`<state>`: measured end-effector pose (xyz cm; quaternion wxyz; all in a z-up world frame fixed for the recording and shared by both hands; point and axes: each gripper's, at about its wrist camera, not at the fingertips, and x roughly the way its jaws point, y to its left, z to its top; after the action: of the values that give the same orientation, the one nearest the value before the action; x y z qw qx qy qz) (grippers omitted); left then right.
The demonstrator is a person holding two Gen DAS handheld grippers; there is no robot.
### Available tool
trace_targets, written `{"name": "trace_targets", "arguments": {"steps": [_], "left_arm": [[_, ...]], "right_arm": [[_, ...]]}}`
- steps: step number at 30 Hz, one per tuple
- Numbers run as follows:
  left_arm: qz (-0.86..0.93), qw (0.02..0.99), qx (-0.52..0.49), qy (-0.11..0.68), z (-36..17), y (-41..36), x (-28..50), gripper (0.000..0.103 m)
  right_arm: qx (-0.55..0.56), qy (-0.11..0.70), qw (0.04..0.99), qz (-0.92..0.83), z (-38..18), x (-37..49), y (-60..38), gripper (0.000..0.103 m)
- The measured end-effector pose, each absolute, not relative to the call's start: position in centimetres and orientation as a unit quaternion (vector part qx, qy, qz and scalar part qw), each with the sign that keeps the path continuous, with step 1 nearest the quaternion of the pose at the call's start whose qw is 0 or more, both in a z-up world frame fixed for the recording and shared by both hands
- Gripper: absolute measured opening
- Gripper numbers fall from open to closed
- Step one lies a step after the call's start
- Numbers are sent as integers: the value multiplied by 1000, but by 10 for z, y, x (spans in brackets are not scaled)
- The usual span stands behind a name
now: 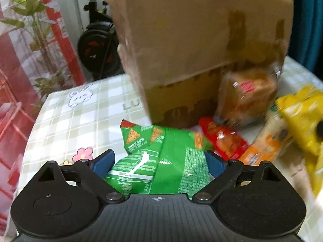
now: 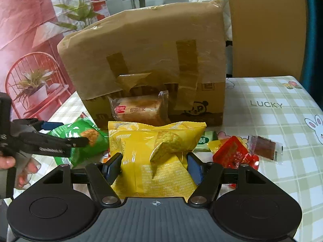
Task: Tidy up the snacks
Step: 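Grasp the green chip bag with the left tool while the right tool grasps the yellow bag, then carry both bags over the open paper-lined box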
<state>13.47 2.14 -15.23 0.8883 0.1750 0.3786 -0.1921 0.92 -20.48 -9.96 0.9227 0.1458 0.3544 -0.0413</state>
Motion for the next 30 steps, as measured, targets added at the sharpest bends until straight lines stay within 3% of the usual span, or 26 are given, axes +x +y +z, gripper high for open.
{"name": "trace_targets", "arguments": {"steps": [8, 17, 30], "left_arm": [[-175, 895, 109, 397, -148, 42, 126, 83], [-163, 923, 26, 348, -113, 65, 78, 83], [-159, 964, 12, 211, -17, 42, 59, 83]], "right_arm": [[154, 346, 924, -43, -102, 2, -208, 65], [164, 311, 935, -39, -93, -8, -217, 65], [157, 198, 967, -31, -33, -20, -244, 65]]}}
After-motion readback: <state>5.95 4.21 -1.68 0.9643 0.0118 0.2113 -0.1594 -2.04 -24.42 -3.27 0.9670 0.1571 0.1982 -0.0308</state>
